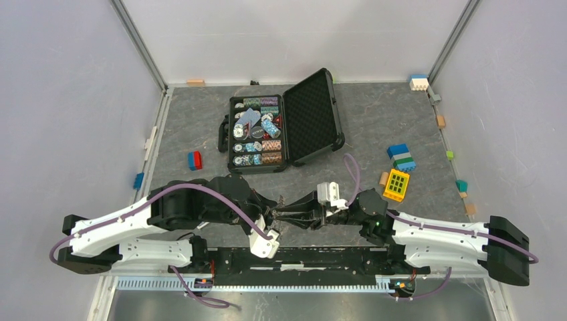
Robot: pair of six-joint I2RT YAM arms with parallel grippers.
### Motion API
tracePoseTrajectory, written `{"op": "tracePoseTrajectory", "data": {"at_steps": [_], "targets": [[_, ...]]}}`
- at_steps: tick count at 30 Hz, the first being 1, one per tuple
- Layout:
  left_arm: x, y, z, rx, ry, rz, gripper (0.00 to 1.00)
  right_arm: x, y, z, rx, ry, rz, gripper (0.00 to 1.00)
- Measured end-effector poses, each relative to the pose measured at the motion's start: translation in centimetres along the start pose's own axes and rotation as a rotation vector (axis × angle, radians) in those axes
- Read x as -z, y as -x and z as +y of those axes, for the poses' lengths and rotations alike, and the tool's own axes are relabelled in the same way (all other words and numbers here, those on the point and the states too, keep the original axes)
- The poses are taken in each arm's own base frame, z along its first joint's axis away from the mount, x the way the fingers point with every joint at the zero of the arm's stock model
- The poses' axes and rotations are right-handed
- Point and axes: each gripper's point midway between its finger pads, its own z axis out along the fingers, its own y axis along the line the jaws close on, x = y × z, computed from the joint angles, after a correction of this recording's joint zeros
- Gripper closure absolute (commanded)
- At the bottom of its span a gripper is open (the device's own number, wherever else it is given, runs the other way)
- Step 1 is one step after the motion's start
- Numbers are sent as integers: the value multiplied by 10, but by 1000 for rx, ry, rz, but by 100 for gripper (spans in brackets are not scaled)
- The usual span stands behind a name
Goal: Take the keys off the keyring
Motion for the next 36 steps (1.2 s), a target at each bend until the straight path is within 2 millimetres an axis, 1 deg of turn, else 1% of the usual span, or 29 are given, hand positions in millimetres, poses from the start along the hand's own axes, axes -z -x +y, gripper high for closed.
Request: {"op": "tracePoseTrajectory", "data": {"at_steps": [8,12,13,14,24,36], "targets": [[0,0,0,0,0,0,98,0,-4,-1,-8,-5,12,82],[0,0,0,0,0,1,98,0,-4,-2,-10,-12,12,96],[0,0,0,0,0,1,98,0,-4,-2,-11,-14,12,99],[0,0,0,0,0,1,98,0,-4,-3,-12,-17,12,100],[0,-2,1,0,5,9,98,0,-4,-4,-14,-27,12,100],[-2,-1,5,19,40,-2,98,1,2,7,23,43,-3,100]]}}
